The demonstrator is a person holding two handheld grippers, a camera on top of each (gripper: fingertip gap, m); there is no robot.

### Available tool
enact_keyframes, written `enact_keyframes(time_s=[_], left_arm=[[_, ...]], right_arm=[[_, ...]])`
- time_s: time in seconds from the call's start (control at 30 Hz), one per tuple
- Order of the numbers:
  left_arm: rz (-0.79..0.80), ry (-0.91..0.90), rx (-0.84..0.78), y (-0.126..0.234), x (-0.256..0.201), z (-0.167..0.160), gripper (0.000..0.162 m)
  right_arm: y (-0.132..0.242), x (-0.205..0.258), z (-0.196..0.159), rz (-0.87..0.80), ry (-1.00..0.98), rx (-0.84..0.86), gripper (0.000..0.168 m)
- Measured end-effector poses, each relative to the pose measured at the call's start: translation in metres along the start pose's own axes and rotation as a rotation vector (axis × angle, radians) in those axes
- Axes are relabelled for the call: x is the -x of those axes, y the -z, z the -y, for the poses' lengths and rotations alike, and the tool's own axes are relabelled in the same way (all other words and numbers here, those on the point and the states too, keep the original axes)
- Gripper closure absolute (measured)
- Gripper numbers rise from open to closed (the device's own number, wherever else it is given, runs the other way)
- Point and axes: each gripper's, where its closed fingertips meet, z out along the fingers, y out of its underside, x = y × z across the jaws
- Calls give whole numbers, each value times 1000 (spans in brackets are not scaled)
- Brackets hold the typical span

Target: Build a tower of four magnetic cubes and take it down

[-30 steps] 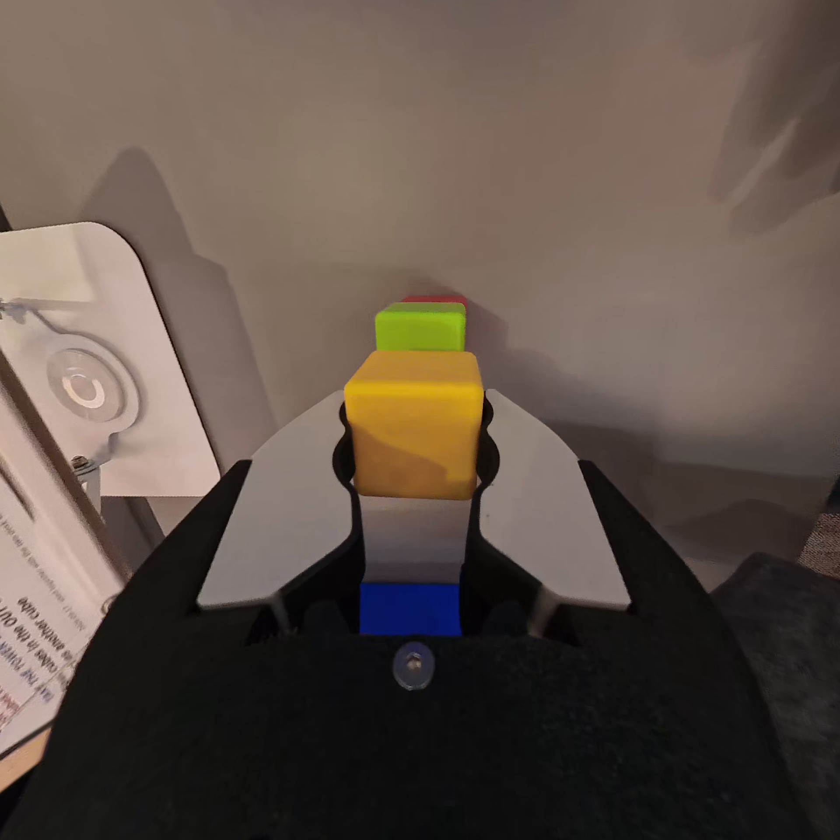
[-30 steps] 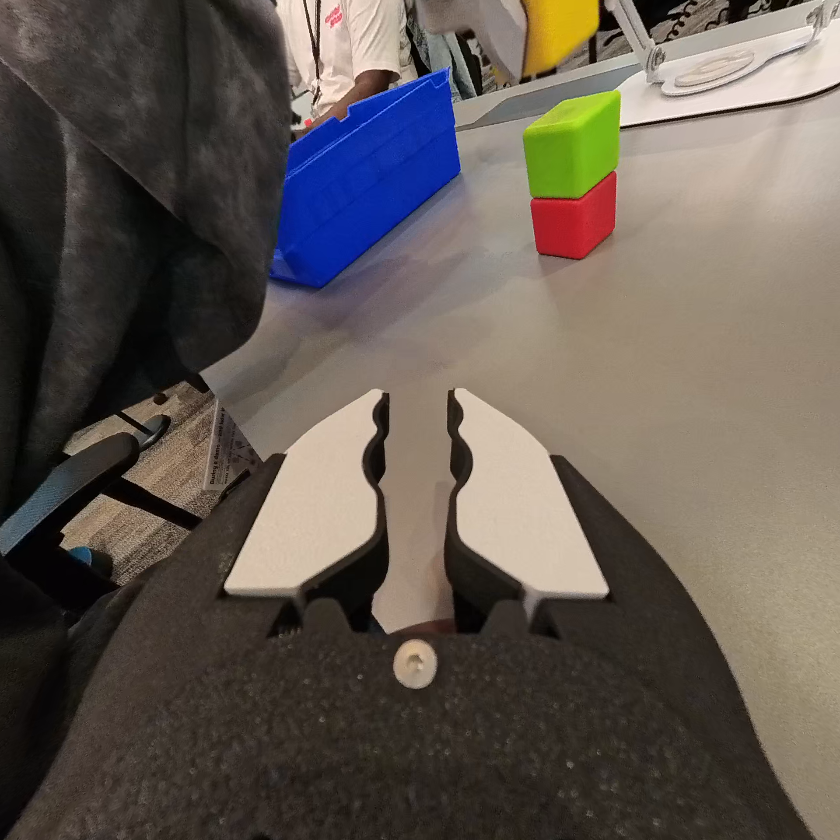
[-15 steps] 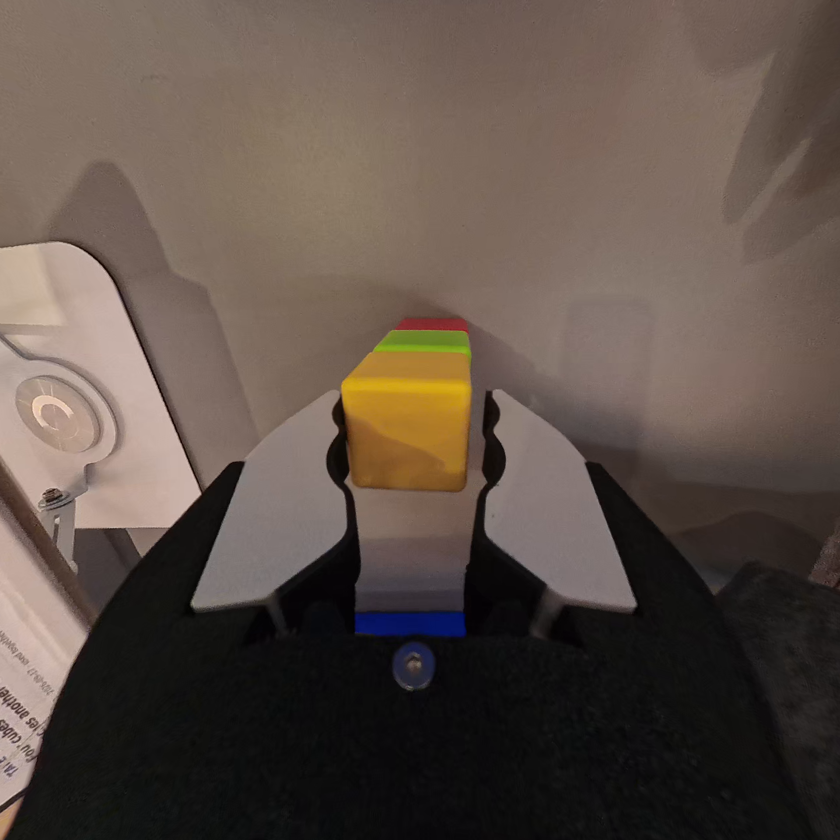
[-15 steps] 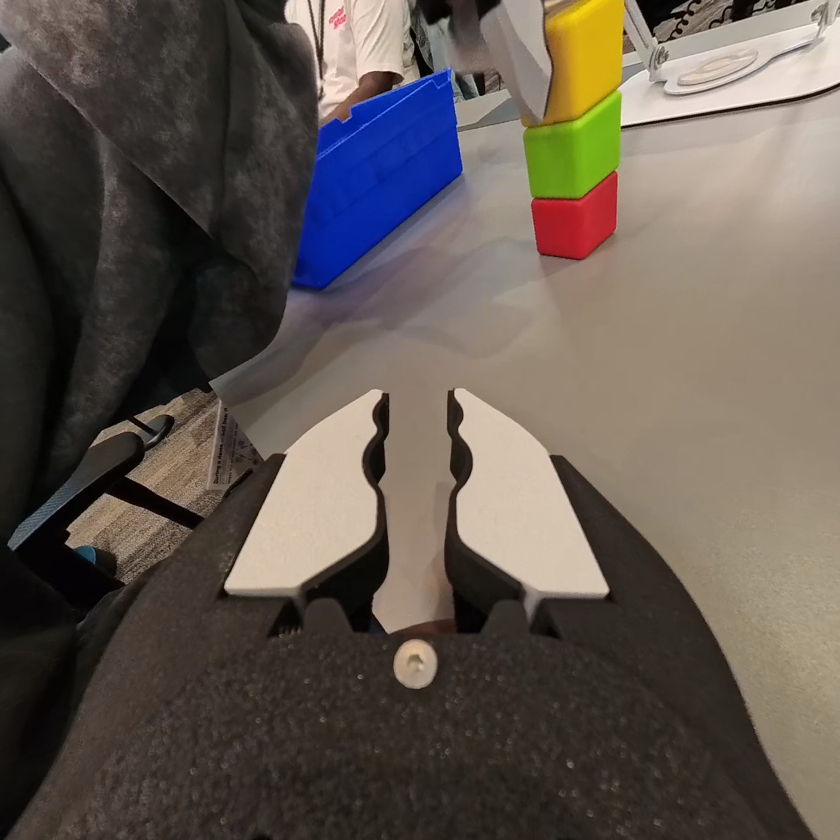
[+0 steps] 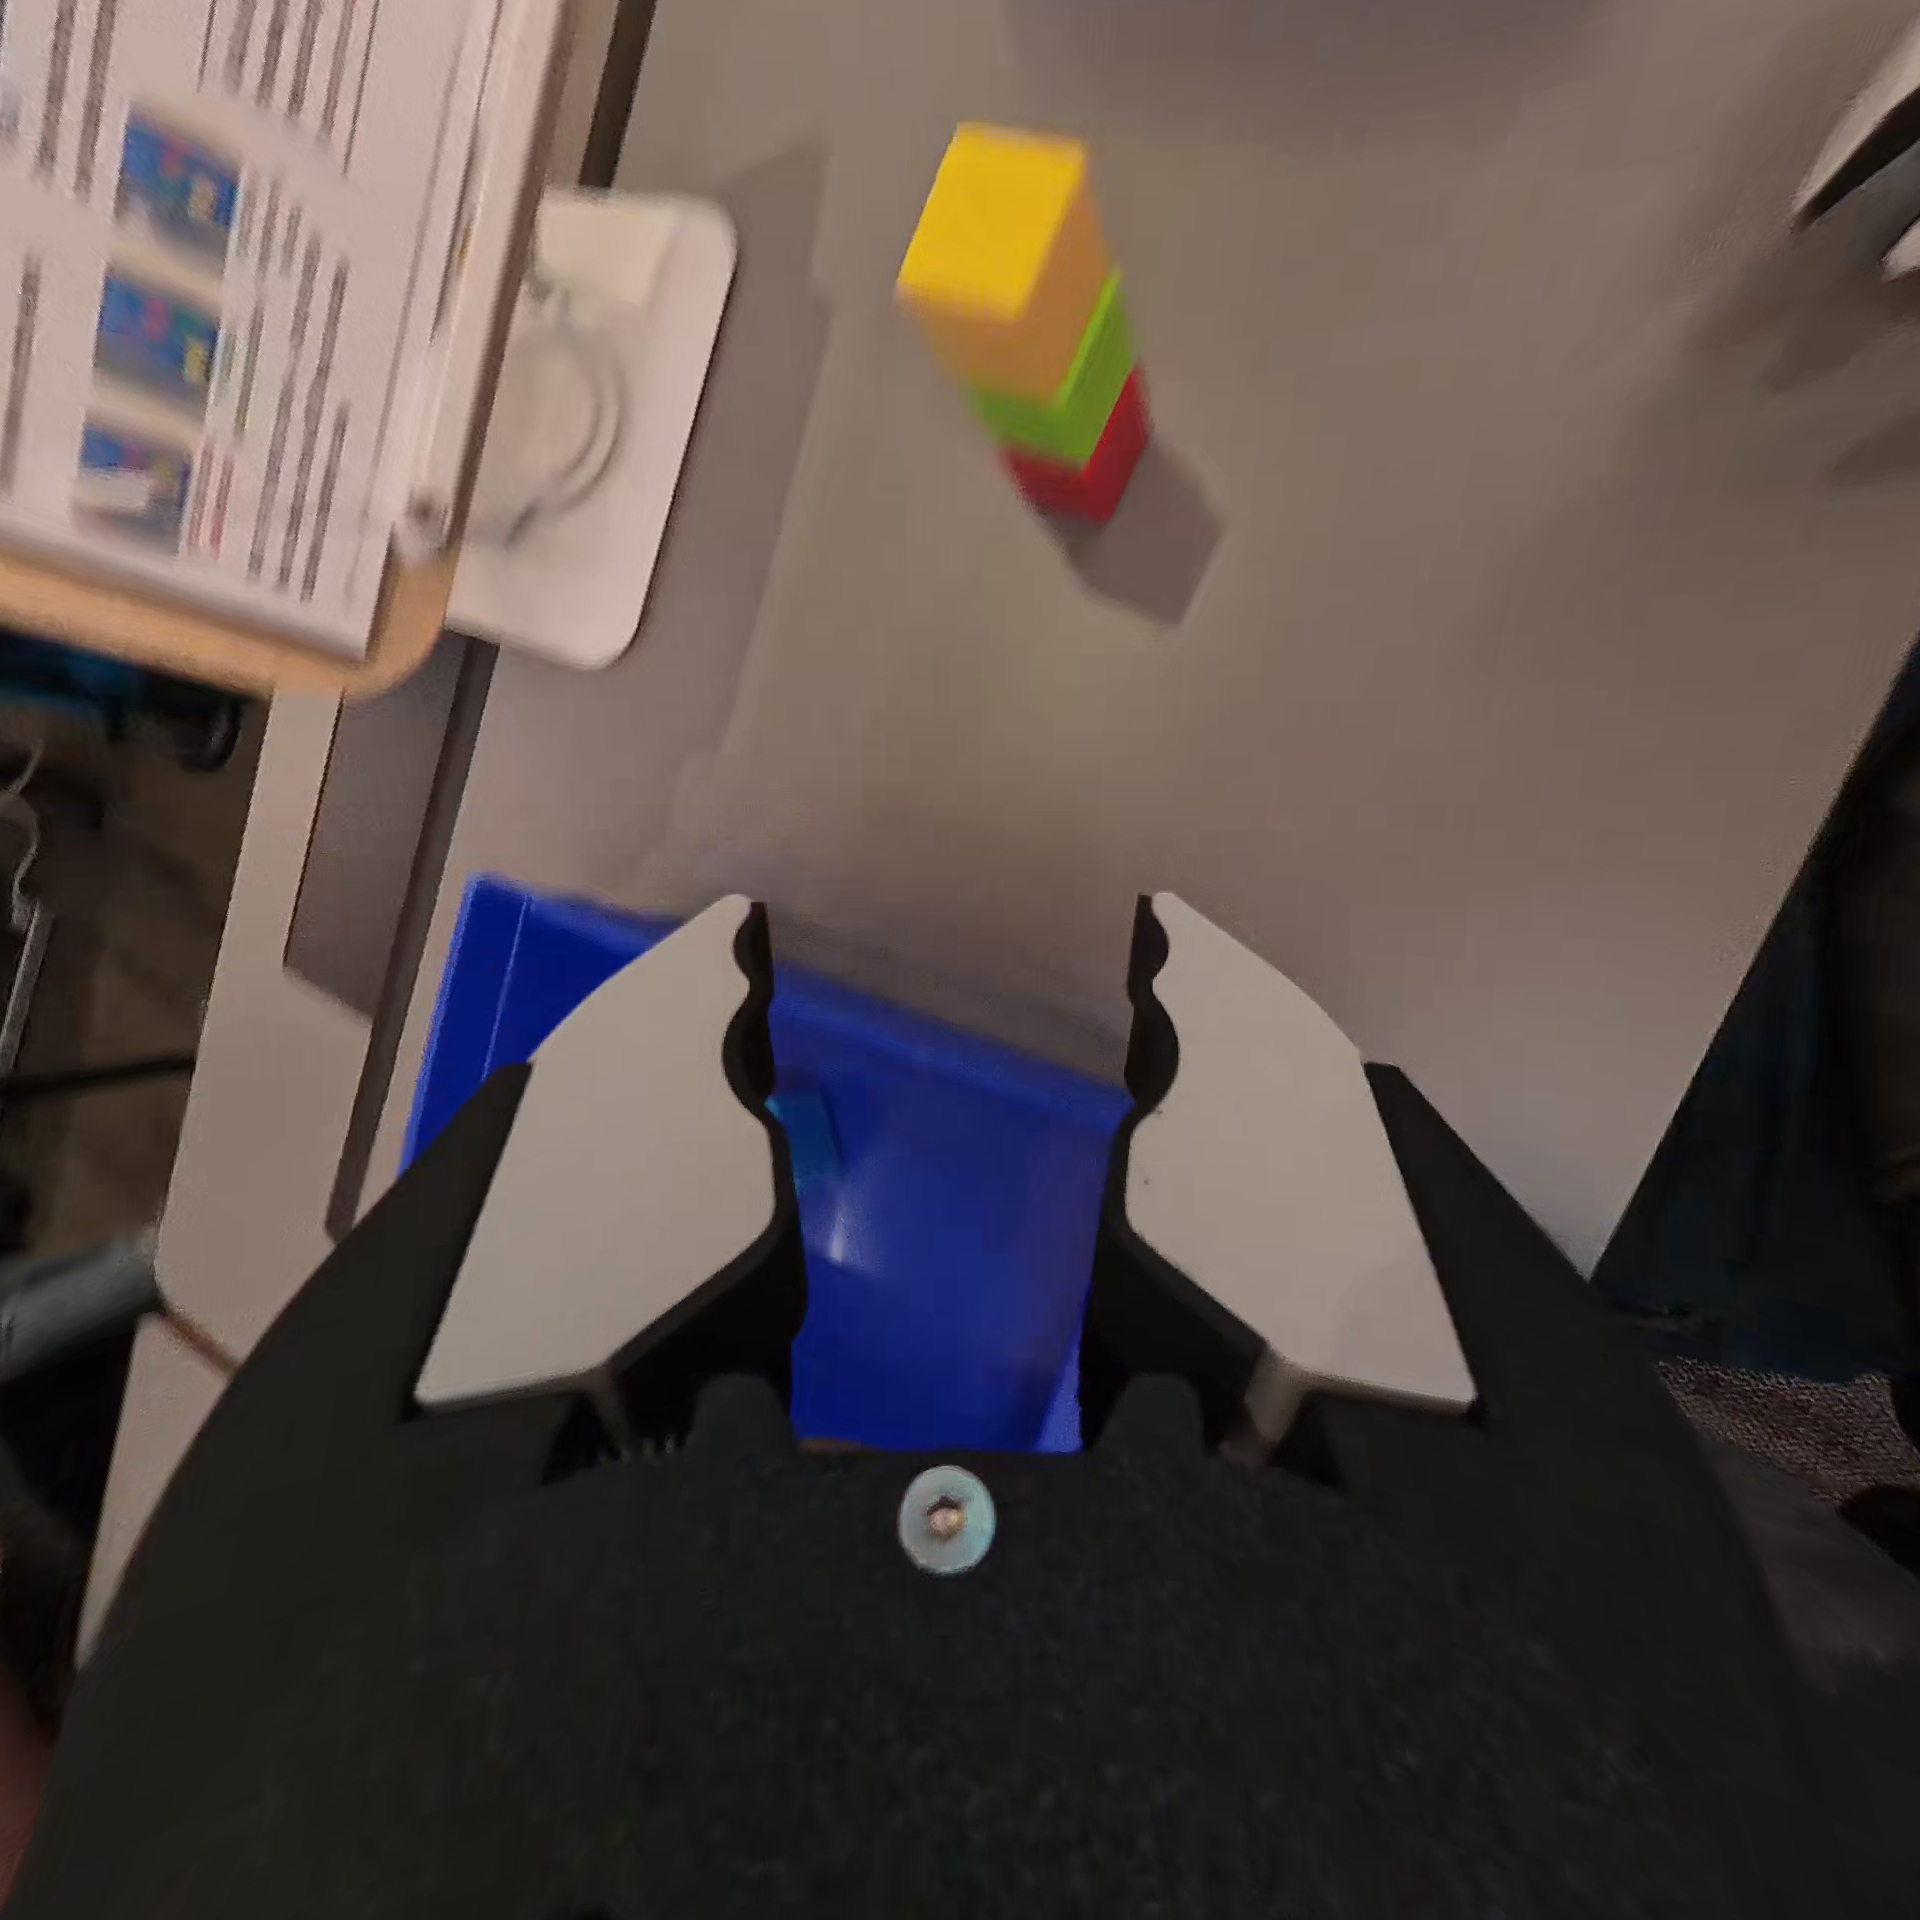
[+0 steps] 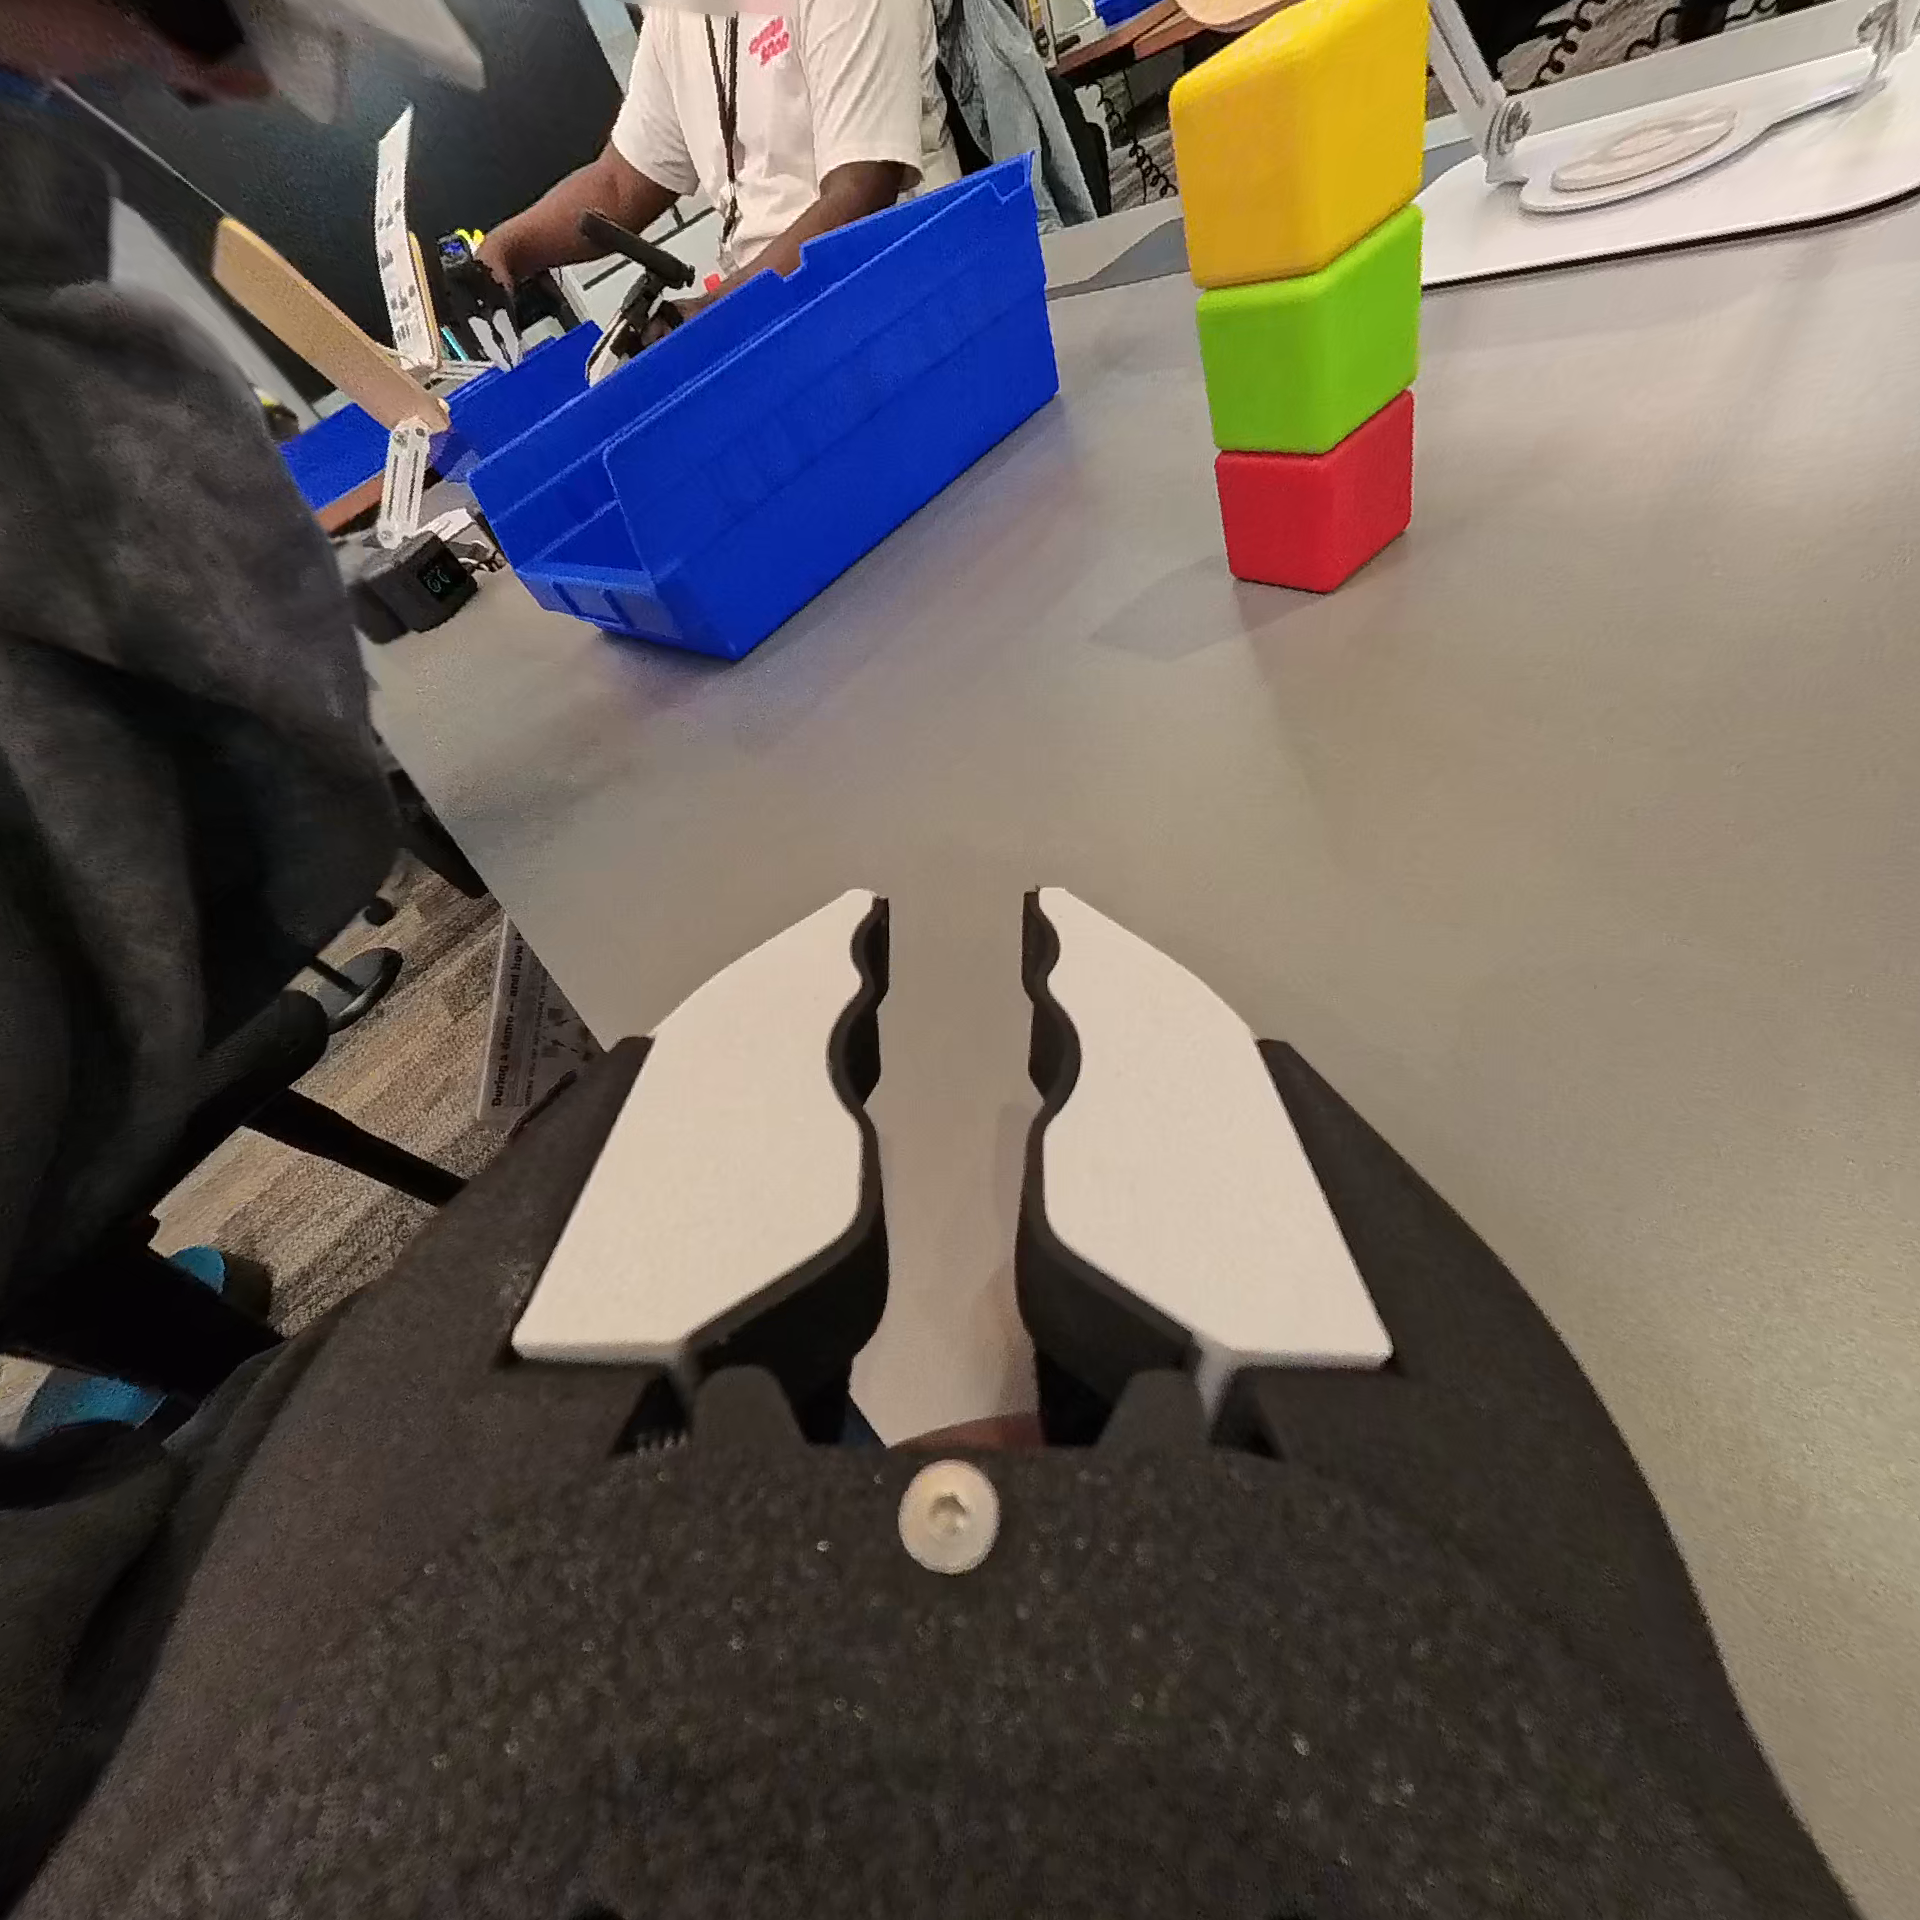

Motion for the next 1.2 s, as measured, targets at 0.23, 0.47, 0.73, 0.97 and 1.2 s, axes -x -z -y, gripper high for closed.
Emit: enact_keyframes(time_s=[0.23,0.47,0.73,0.97,1.2], left_arm=[[76,184,198,-6,44,-111,98],[-115,269,240,-77,84,-164,100],[-176,335,407,-118,95,-199,93],[-181,330,475,-135,87,-215,105],[-169,308,510,-123,87,-214,112]], right_arm=[[-4,2,-1,9,-2,21,144],[-3,3,-1,7,8,13,144],[-2,4,-3,10,21,9,144],[-2,6,-4,18,26,17,144],[-3,6,-4,21,25,21,144]])
